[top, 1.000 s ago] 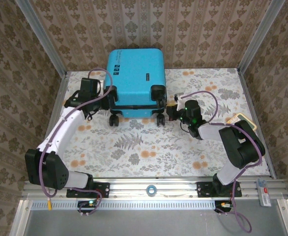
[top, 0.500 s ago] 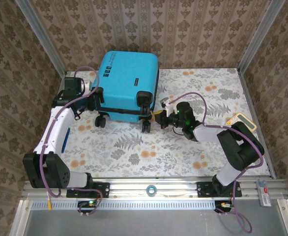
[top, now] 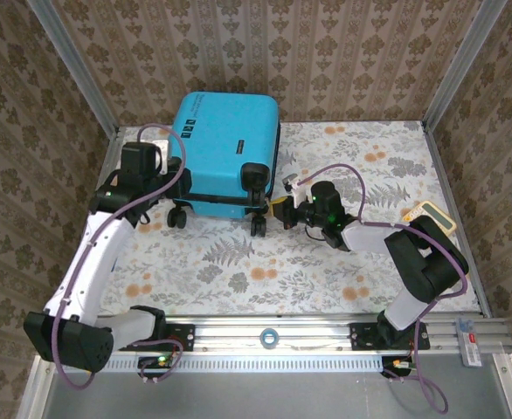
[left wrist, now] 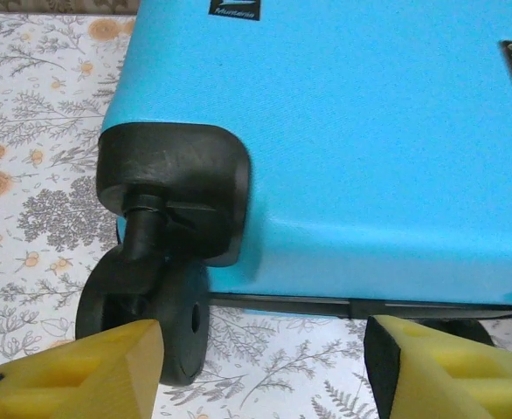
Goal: Pack the luggage
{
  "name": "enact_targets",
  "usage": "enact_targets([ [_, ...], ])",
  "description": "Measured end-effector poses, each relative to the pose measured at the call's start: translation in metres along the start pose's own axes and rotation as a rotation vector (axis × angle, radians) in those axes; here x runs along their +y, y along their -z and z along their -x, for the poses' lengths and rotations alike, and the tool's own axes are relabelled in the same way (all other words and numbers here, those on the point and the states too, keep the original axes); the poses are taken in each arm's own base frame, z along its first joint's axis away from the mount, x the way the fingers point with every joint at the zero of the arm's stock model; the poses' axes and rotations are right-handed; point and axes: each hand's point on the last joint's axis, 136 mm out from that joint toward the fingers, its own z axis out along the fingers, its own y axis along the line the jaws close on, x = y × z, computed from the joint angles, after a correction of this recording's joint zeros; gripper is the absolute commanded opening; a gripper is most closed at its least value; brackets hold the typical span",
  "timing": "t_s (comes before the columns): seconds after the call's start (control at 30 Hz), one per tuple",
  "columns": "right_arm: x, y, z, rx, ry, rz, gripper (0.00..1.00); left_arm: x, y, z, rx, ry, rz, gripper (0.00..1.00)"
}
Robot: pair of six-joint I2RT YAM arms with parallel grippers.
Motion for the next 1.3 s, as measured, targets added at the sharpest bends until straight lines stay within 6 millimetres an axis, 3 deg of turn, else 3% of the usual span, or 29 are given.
enact_targets([
  [0.1, 0.000, -0.001, 0.000, 0.001, 0.000, -0.004, 0.00, -0.014, 0.003, 0.001, -0.015, 0.004, -0.027, 0.68],
  [0.4, 0.001, -0.002, 0.000, 0.002, 0.002, -0.010, 0.00, -0.107, -0.001, -0.032, 0.019, -0.032, -0.230, 0.71],
  [0.6, 0.001, -0.002, 0.000, 0.004, 0.002, -0.014, 0.00, -0.152, -0.010, -0.046, 0.037, -0.060, -0.298, 0.73],
  [0.87, 0.002, -0.003, 0.000, 0.004, 0.003, -0.018, 0.00, -0.177, -0.044, -0.064, 0.120, -0.099, -0.295, 0.73],
  [1.3, 0.002, -0.002, 0.000, 0.007, 0.003, -0.023, 0.00, -0.201, -0.069, -0.065, 0.167, -0.151, -0.273, 0.68],
])
